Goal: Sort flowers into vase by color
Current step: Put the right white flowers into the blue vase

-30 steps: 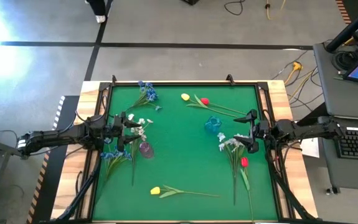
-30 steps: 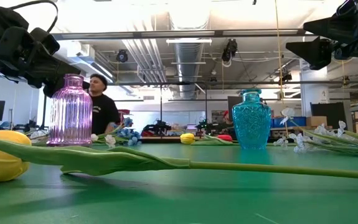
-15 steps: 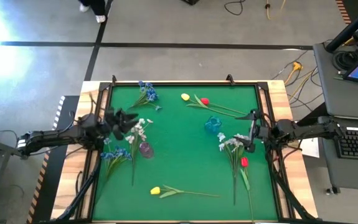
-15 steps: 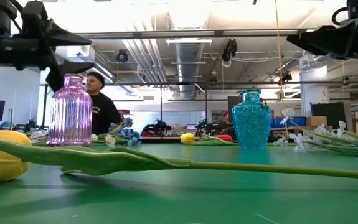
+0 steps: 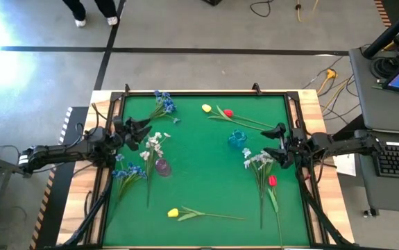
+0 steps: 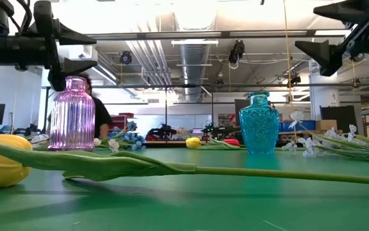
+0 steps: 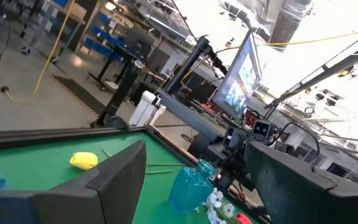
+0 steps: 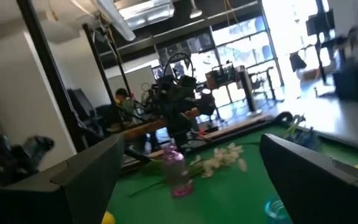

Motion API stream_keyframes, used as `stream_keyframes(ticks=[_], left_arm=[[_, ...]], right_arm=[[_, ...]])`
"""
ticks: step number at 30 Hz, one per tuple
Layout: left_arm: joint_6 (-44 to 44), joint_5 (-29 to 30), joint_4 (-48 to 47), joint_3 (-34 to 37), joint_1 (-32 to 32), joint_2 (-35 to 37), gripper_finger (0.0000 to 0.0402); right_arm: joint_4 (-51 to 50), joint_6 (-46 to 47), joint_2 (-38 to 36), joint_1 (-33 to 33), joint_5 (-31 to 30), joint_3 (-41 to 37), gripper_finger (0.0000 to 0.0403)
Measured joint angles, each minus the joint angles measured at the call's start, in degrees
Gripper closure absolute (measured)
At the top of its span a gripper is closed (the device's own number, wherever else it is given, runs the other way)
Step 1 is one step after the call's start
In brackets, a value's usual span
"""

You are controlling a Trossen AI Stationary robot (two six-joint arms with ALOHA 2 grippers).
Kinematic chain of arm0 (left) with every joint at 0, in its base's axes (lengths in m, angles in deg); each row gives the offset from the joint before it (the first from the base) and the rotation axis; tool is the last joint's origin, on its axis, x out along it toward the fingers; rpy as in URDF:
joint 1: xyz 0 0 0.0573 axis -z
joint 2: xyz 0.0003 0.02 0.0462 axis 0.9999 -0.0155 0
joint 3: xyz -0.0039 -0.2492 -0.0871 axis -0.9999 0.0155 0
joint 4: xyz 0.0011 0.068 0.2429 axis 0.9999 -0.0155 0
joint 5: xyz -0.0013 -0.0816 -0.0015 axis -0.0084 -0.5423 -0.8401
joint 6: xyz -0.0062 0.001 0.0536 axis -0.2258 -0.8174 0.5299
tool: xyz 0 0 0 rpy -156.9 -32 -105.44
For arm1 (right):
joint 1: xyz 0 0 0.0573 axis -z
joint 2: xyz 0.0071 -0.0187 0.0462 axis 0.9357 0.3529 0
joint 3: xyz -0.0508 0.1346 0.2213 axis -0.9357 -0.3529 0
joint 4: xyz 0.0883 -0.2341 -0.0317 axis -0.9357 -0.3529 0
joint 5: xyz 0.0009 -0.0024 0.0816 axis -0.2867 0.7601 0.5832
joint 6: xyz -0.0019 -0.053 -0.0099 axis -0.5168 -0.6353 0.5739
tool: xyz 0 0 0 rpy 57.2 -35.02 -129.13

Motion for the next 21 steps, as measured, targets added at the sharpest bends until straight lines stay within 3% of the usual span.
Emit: stream_keyframes(ticks=[14, 21], left_arm=[[-3.40, -0.84, 1.93, 0.00, 0.04, -5.01, 0.0134], [-3.22, -0.77, 1.28, -2.73, 0.04, -9.47, 0.0134]], right_arm=[[-0.17, 0.23, 0.00, 0.00, -0.32, 0.02, 0.0035], [1.15, 7.06, 0.71, 0.05, -8.75, 1.04, 0.0035]])
